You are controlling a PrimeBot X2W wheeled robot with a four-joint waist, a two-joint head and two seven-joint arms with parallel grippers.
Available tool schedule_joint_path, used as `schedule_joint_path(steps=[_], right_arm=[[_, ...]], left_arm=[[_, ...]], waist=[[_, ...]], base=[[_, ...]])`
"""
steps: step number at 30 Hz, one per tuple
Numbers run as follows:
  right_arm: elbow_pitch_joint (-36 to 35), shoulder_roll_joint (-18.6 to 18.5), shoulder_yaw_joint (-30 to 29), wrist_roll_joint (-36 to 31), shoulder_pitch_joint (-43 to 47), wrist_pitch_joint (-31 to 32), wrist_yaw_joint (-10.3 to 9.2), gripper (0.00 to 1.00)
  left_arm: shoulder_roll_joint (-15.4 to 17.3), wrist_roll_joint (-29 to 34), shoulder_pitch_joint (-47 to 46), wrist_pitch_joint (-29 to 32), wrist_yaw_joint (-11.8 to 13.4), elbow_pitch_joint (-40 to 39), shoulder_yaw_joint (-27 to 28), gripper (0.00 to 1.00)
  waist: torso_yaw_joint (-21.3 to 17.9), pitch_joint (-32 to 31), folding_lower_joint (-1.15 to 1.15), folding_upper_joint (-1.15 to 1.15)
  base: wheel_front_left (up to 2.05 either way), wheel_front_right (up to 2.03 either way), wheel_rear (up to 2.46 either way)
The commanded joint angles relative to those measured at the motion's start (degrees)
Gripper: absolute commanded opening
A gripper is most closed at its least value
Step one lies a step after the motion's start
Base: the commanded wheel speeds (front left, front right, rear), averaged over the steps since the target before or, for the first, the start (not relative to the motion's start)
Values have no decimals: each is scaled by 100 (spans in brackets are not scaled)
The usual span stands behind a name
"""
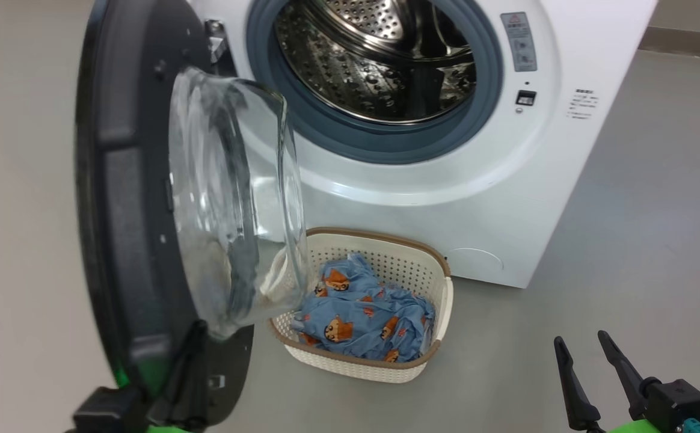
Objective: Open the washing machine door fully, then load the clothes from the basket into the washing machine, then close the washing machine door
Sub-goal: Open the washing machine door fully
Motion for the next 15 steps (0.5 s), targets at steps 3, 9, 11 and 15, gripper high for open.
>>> schedule_joint_path(steps=[3,9,11,15], right_arm=[[-113,-43,163,38,-29,-69,16,100],[-100,-100,265,26,-64,-69,16,100],[-95,-127,294,29,-73,-69,16,100],[-78,-179,349,39,-92,-69,16,100]], left_arm=[[129,-96,-91,-150,141,-7,531,0],[266,-339,-344,-472,103,522,1028,0],[330,-432,-493,-619,73,790,1219,0],[490,-613,-805,-914,-40,1457,1552,0]], waist=[[197,4,0,0],[310,15,0,0],[310,5,0,0],[254,-16,0,0]], base=[[0,0,0],[0,0,0],[0,0,0],[0,0,0]])
